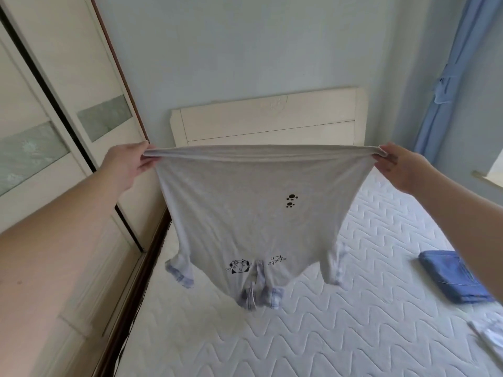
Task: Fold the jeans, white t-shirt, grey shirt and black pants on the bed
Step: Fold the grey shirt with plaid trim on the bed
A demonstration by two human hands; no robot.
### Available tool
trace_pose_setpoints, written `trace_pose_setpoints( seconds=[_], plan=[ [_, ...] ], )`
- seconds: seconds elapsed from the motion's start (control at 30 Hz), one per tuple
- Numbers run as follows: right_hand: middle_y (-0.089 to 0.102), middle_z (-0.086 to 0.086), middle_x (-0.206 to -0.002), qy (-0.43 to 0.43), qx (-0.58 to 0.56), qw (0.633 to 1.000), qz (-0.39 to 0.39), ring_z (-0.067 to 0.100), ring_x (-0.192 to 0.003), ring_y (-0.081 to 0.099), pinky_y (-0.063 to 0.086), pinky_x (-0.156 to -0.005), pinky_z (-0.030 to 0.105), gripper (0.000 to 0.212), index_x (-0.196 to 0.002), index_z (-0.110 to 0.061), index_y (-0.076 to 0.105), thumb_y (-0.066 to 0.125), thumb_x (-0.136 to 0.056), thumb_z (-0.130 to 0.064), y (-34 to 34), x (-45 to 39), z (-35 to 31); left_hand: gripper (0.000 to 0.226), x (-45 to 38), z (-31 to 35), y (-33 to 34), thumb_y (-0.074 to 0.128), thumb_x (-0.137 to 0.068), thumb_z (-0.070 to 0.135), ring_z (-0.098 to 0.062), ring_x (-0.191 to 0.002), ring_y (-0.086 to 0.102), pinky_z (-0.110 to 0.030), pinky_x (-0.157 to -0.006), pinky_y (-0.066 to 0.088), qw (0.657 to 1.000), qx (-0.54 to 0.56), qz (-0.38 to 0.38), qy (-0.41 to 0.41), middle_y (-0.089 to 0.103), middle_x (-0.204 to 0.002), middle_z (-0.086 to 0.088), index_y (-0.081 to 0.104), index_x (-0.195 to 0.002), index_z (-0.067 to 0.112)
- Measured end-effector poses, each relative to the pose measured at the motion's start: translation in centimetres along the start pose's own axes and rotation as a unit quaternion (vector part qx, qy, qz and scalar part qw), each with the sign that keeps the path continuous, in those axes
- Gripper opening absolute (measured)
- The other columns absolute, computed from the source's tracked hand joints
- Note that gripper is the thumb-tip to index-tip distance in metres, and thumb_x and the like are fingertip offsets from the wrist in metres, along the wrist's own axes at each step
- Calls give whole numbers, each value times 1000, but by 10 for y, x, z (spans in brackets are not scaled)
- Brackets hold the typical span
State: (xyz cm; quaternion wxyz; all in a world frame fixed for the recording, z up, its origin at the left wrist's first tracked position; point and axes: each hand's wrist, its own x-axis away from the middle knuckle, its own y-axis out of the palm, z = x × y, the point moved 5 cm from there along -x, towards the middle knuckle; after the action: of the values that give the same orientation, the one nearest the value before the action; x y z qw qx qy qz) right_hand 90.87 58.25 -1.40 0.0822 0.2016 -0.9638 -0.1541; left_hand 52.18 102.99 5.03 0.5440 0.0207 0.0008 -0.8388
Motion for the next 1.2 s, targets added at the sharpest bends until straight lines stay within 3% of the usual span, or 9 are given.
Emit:
trace_pose_setpoints(
  seconds=[0.17, 0.27, 0.4, 0.6, 0.7, 0.83, 0.9, 1.07, 1.2],
  plan=[
    [61, 10, -121, 30, -55, 998, -11, 23, -113, 61, 48, -101, 29, 39, -135, 1, 50, 52, -101, -18, -31, 4, 28, 10, 37, -27, -11, 62, -96, 12, -4, -61, 70, -15, -64, 58, 1000, -13, 3, 1, 68, -95, -4, 64, -87, 9],
    [60, 11, -126, 77, -21, 997, -5, 21, -111, 63, 52, -90, 28, 35, -130, -1, 55, 53, -101, -21, -61, 15, 74, 7, 73, -79, -22, 61, -96, 8, -3, -60, 70, -12, -64, 56, 999, -41, 2, -34, 66, -97, -9, 65, -99, 3],
    [65, 13, -117, 155, 25, 987, 18, 16, -93, 69, 57, -82, 25, 17, -108, -4, 65, 59, -98, -16, -119, 43, 166, 20, 137, -188, -44, 57, -97, 4, -4, -55, 68, -12, -59, 55, 990, -84, 32, -112, 64, -98, -16, 61, -116, 3],
    [69, 15, -92, 246, 113, 958, 94, 18, -77, 67, 58, -76, 23, 30, -118, 3, 65, 68, -90, -9, -216, 137, 316, 8, 267, -369, -91, 49, -99, -4, -4, -38, 61, -12, -37, 45, 942, -111, 103, -301, 61, -76, -12, 55, -99, 1],
    [73, 7, -71, 291, 162, 937, 110, 10, -58, 69, 58, -61, 16, 23, -114, 1, 67, 64, -91, -2, -258, 192, 370, 25, 328, -439, -121, 48, -101, 1, -4, -36, 60, -13, -33, 42, 911, -125, 112, -377, 69, -68, -9, 53, -125, -3],
    [70, 13, -80, 333, 205, 910, 137, 18, -68, 67, 56, -52, 16, 27, -118, -1, 63, 64, -91, 1, -303, 257, 417, 32, 395, -504, -154, 48, -103, 10, -7, -44, 65, -29, -56, 43, 886, -156, 99, -426, 64, -99, -20, 50, -132, -4],
    [70, 13, -81, 350, 231, 896, 147, 18, -69, 68, 58, -55, 19, 29, -119, -4, 61, 66, -90, -1, -320, 287, 439, 29, 417, -531, -169, 47, -103, 11, -17, -61, 67, -31, -60, 39, 881, -184, 91, -427, 66, -108, -22, 51, -130, -1],
    [66, 17, -98, 415, 311, 843, 146, 23, -85, 64, 52, -73, 29, 26, -119, 3, 61, 61, -95, -6, -362, 356, 505, 22, 466, -606, -210, 55, -100, 14, -23, -69, 60, -36, -66, 48, 860, -250, 82, -437, 64, -79, -12, 60, -117, 1],
    [65, 9, -85, 432, 358, 815, 143, 17, -77, 61, 47, -70, 29, 23, -115, -2, 62, 64, -94, -10, -392, 391, 549, 22, 495, -653, -235, 62, -96, 17, -28, -68, 59, -39, -76, 54, 847, -316, 73, -421, 64, -72, -14, 68, -103, -3]
  ],
)
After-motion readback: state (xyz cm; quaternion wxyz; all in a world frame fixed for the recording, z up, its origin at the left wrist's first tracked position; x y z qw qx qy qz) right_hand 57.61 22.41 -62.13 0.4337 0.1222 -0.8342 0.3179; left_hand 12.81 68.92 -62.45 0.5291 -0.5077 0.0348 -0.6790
